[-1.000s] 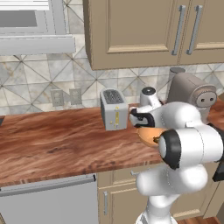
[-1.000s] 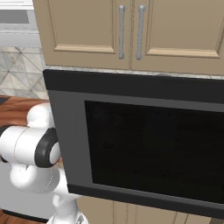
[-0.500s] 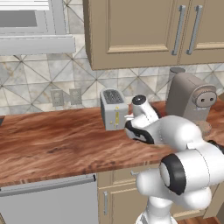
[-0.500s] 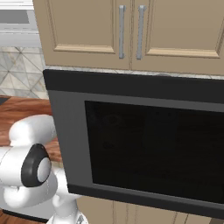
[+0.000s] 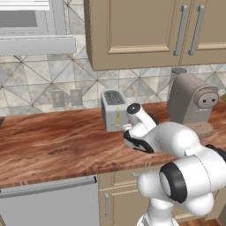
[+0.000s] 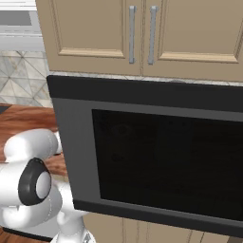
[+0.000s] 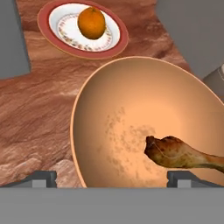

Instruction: Remove the tangerine from the bowl and place it on the small plate. Then place the bowl with only the chicken drumstick in the microwave, close the door, and press the start button to microwave the chicken drumstick.

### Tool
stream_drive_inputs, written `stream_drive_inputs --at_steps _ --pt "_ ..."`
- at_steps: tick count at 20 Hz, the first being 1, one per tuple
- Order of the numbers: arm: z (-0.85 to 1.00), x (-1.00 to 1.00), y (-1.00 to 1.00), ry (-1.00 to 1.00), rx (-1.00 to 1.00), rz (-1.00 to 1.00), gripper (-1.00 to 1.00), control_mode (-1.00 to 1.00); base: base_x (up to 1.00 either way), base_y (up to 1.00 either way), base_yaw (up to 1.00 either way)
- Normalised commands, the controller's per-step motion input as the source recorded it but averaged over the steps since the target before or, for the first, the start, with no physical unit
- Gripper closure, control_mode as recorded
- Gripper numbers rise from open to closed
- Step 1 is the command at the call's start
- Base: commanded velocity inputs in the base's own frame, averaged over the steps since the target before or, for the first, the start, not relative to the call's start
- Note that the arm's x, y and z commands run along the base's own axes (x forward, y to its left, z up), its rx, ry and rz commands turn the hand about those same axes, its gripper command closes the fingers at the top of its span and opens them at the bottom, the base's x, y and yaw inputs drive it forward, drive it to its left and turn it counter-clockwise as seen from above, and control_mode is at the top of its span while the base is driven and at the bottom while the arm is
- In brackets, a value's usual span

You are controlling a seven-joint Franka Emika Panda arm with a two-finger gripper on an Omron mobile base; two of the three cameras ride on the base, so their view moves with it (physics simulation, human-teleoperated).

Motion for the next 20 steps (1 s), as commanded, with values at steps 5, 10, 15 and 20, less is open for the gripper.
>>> stream_drive_inputs --at_steps 5,10,15,20 --pt "-0.5 0.0 0.05 0.17 -0.08 0.1 -1.0 -1.0 0.0 0.0 0.0" --pt "-0.32 0.0 0.01 0.09 -0.02 0.09 -1.0 -1.0 0.0 0.0 0.0" --pt "-0.04 -0.01 -0.01 0.0 0.0 0.04 -1.0 -1.0 0.0 0.0 0.0" --pt "-0.01 0.0 0.0 0.0 -0.01 0.01 1.0 -1.0 0.0 0.0 0.0"
